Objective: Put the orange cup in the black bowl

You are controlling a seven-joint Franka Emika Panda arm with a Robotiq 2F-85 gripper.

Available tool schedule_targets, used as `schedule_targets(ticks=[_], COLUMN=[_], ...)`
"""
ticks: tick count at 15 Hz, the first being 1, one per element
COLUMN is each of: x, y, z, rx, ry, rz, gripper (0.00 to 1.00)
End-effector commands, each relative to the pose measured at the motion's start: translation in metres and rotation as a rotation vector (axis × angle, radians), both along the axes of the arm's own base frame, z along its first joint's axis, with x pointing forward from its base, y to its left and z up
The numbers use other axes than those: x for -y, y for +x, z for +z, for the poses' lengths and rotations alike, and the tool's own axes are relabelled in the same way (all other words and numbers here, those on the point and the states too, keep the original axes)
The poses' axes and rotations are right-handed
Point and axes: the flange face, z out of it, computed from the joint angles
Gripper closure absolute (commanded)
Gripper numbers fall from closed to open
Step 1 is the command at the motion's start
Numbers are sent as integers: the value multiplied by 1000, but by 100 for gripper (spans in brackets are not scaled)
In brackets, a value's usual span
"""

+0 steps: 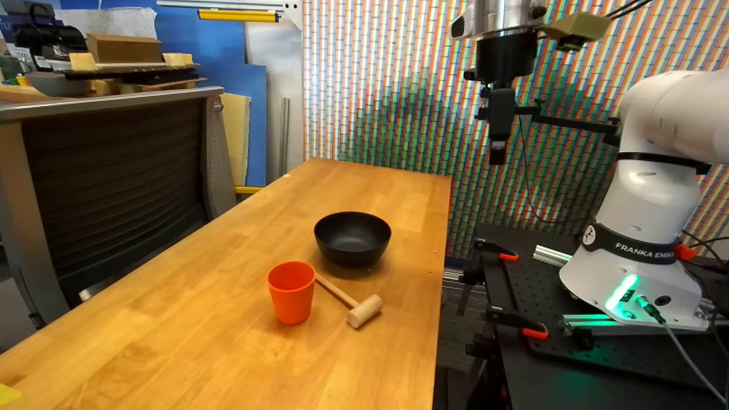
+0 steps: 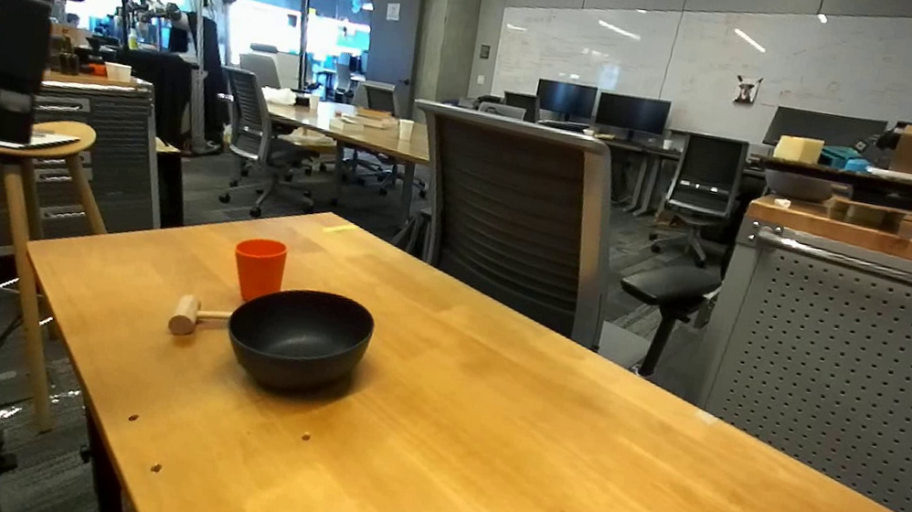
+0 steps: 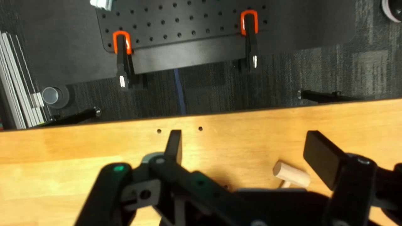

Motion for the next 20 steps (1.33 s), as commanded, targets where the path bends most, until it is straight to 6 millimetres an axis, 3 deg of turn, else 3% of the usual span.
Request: schedule_targets(ticks=[1, 7, 13, 17, 20], x=[-45, -111, -145, -179, -211], y=[47, 110, 179, 233, 259], z=[-45, -107, -168, -198, -206], rx=[72, 180, 230, 283, 282], ry=[-24, -94, -255, -294, -279], rz=[7, 101, 175, 213, 245], gripper=[0, 0, 0, 0, 0])
